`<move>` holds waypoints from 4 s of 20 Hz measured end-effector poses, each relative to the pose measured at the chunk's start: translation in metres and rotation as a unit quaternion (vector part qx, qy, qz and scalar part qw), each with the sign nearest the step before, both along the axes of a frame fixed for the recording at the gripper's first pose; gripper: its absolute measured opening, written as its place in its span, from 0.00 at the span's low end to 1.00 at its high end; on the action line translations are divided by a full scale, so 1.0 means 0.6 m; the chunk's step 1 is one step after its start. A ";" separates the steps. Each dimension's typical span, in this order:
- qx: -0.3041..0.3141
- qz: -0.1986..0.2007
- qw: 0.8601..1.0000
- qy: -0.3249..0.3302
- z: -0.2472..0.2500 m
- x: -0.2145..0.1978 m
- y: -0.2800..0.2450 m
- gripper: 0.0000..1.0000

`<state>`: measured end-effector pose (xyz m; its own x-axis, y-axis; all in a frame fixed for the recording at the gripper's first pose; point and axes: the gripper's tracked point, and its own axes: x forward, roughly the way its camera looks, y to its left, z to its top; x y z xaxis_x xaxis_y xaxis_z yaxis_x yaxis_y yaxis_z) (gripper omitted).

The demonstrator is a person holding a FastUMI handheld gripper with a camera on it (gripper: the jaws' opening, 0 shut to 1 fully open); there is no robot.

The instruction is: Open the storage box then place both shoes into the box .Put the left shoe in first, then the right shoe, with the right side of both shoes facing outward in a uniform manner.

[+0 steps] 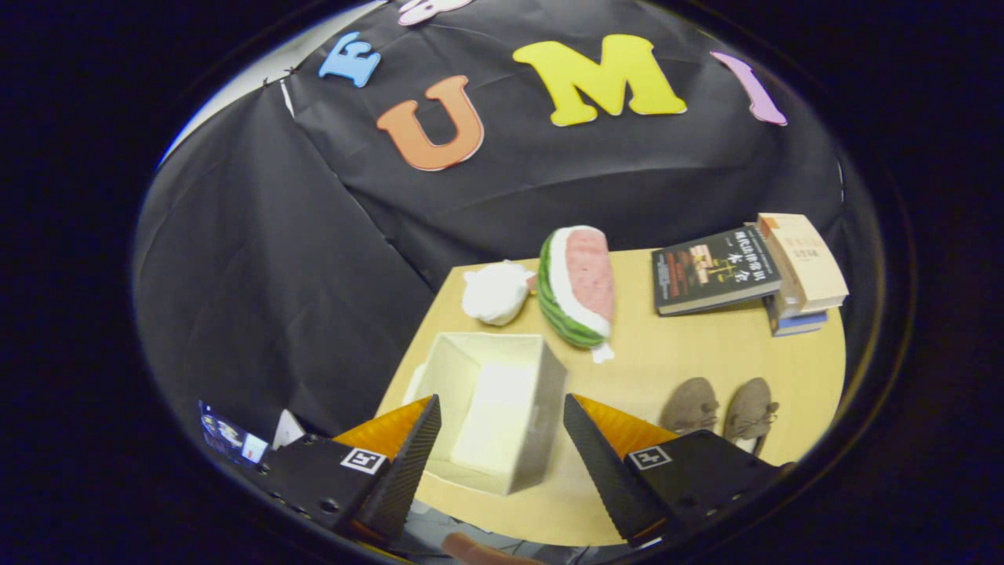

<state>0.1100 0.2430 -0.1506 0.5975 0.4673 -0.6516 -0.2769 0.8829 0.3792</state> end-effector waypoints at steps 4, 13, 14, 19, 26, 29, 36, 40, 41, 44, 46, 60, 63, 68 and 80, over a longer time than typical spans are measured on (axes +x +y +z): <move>-0.054 -0.018 0.998 0.019 -0.092 -0.001 -0.098 0.95; -0.098 -0.051 0.989 0.103 -0.270 -0.038 -0.245 0.90; -0.098 -0.057 0.987 0.110 -0.283 -0.038 -0.256 0.90; -0.106 -0.070 0.980 0.156 -0.352 -0.027 -0.285 0.75; -0.116 -0.081 0.968 0.207 -0.416 -0.003 -0.301 0.42; -0.113 -0.069 0.969 0.207 -0.425 0.000 -0.293 0.32; -0.114 -0.078 0.965 0.222 -0.429 -0.008 -0.289 0.07; -0.093 -0.059 0.968 0.226 -0.403 -0.026 -0.272 0.01; -0.090 -0.060 0.968 0.225 -0.394 -0.031 -0.268 0.00; -0.077 -0.075 0.968 0.226 -0.362 -0.051 -0.264 0.00; -0.050 -0.092 0.967 0.231 -0.330 -0.063 -0.256 0.00; -0.015 -0.163 0.972 0.167 -0.096 -0.050 -0.152 0.00; -0.016 -0.155 0.976 0.153 -0.065 -0.042 -0.084 0.00; -0.012 -0.120 0.981 0.155 -0.053 -0.037 0.054 0.00; -0.036 -0.100 0.967 0.231 -0.226 -0.011 0.294 0.01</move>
<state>0.1032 0.4195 -0.2860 0.3077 0.3167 -0.8972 0.0866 0.9298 0.3579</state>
